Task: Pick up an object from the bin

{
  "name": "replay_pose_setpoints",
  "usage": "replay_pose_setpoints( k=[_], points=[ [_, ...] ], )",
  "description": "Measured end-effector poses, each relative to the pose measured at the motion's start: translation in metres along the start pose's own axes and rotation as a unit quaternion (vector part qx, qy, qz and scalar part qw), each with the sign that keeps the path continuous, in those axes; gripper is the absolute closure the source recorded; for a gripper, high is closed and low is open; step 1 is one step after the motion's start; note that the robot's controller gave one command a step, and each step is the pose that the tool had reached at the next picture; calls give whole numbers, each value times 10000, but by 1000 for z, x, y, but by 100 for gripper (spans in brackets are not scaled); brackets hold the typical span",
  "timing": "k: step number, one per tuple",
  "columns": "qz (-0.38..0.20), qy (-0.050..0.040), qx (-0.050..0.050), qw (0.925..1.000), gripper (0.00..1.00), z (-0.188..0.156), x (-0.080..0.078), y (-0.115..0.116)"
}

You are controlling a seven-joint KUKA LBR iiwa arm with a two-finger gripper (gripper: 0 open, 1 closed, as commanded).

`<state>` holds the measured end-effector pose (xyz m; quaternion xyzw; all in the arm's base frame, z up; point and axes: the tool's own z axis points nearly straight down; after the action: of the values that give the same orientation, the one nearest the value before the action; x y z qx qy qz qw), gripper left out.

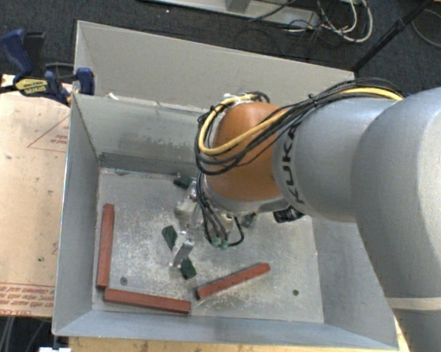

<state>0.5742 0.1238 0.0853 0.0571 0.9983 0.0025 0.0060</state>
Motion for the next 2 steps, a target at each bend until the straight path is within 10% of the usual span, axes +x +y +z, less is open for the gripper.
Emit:
replay_pose_setpoints(
  k=[1, 2],
  points=[
    [208, -18, -8, 9998, 0, 8, 3, 0],
    [297, -29, -16, 9996, 100, 6, 2, 6]
  ],
)
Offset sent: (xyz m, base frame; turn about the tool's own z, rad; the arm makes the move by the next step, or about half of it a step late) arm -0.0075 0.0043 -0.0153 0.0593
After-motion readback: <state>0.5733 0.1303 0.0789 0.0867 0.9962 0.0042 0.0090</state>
